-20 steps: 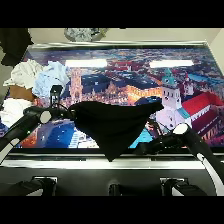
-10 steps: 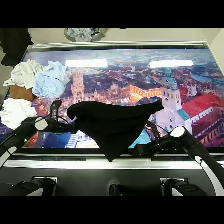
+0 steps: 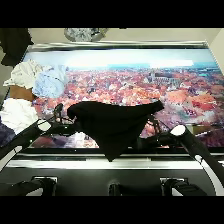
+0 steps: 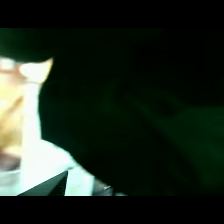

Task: Fold the shirts.

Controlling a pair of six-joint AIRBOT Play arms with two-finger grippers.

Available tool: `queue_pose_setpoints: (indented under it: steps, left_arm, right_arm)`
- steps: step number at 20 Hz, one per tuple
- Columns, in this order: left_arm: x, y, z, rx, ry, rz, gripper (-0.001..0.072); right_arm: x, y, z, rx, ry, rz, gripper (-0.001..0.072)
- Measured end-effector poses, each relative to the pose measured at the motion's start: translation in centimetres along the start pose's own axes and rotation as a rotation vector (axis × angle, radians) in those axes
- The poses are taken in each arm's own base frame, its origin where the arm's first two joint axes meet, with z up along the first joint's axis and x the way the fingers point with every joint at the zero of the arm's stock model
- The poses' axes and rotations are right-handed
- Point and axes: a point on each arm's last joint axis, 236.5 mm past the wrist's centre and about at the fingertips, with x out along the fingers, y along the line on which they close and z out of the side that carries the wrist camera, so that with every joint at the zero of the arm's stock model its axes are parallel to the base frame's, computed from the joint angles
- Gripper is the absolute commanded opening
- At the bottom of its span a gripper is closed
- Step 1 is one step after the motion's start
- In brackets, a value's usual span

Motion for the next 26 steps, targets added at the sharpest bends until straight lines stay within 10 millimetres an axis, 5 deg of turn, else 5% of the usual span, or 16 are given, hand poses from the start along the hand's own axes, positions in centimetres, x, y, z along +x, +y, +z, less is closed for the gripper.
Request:
queue_pose_setpoints:
  steps: [4,10,13,16,19,26]
  left_arm:
    - [1.4,0.0,-0.8,-0.047,0.03,-0.009,0.0054]
    - [1.9,0.0,-0.7,-0.066,0.027,-0.009,0.0029]
    - [1.9,0.1,-0.6,-0.052,0.021,-0.007,0.0029]
    - [1.9,0.1,-0.5,-0.034,0.016,-0.006,0.0028]
    - [1.9,0.2,-0.4,-0.024,0.013,-0.005,0.0028]
    - [1.9,0.2,-0.3,-0.005,0.01,-0.004,0.0028]
  right_arm:
    - [-2.1,-0.3,4.4,-0.08,-0.103,-0.082,0.0707]
    - [-8.5,-4.6,10.2,-0.024,-0.261,-0.243,0.0707]
    - [-9.7,-7.3,8.3,0.046,-0.188,-0.226,0.0705]
    - [-6.5,-6.0,3.1,0.049,0.009,-0.107,0.0706]
    - [-1.3,-2.2,-1.0,0.024,0.125,0.02,0.0708]
    - [5.8,4.9,-1.6,0.038,0.048,0.151,0.0708]
